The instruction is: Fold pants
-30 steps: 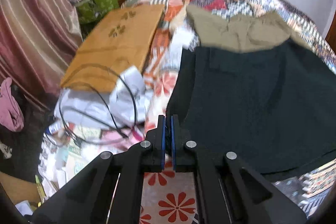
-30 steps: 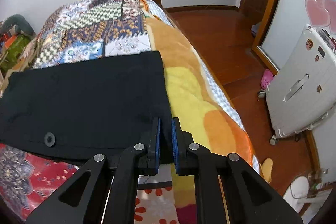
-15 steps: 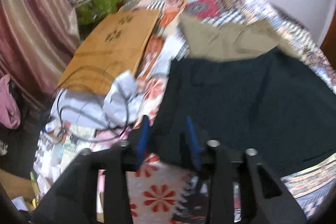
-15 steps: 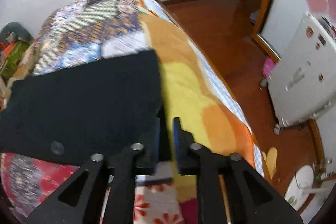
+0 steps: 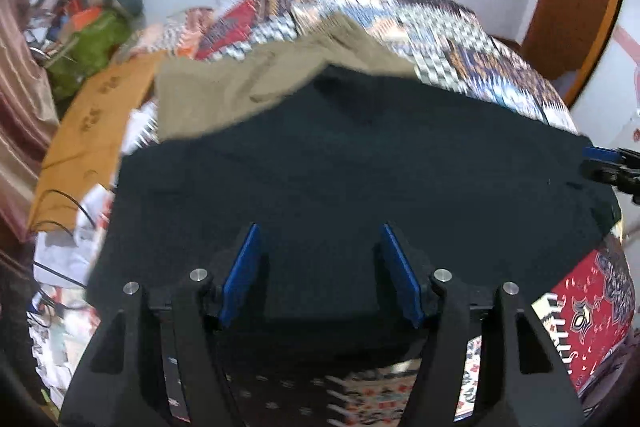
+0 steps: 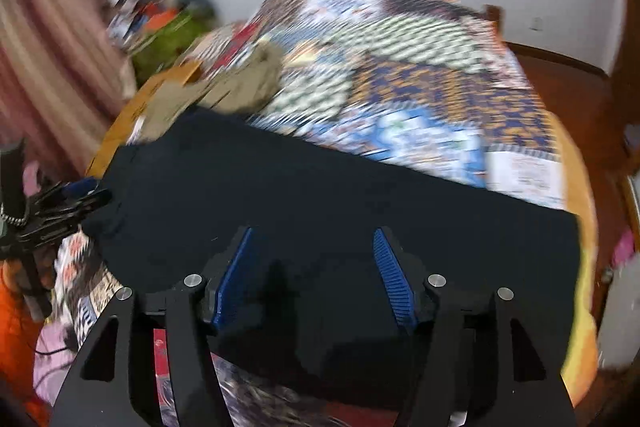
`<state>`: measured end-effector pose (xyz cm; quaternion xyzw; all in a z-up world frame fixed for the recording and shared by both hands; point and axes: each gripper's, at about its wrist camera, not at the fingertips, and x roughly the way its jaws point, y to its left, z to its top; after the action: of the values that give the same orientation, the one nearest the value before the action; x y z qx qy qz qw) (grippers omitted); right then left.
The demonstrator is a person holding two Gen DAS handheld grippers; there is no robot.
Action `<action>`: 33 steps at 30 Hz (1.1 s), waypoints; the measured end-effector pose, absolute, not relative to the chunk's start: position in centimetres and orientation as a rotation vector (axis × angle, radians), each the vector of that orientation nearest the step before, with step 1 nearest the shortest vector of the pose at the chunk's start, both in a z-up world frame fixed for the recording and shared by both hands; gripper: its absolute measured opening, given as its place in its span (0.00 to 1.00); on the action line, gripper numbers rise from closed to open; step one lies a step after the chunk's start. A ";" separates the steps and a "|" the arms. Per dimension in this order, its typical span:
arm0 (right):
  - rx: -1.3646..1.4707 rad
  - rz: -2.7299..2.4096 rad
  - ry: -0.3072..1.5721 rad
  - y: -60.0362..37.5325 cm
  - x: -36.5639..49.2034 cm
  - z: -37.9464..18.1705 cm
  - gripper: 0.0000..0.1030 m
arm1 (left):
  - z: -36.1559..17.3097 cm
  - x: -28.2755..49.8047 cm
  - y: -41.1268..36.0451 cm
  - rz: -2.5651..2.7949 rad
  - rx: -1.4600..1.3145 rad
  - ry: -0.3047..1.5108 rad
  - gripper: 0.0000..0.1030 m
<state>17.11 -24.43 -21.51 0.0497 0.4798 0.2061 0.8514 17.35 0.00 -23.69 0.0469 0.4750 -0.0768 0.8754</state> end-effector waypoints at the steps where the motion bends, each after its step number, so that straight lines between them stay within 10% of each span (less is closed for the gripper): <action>1: 0.094 0.450 1.031 -23.9 17.1 -22.1 0.56 | -24.1 17.2 -0.4 -0.160 0.109 1.003 0.60; 33: 0.250 0.192 0.975 -34.3 9.4 -19.7 0.60 | -19.0 15.6 -5.4 -0.223 0.171 0.863 0.71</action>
<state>9.39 -34.28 -19.71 0.1195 0.4663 0.0919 0.8717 15.61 -5.43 -18.97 0.0824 0.4167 -0.1076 0.8989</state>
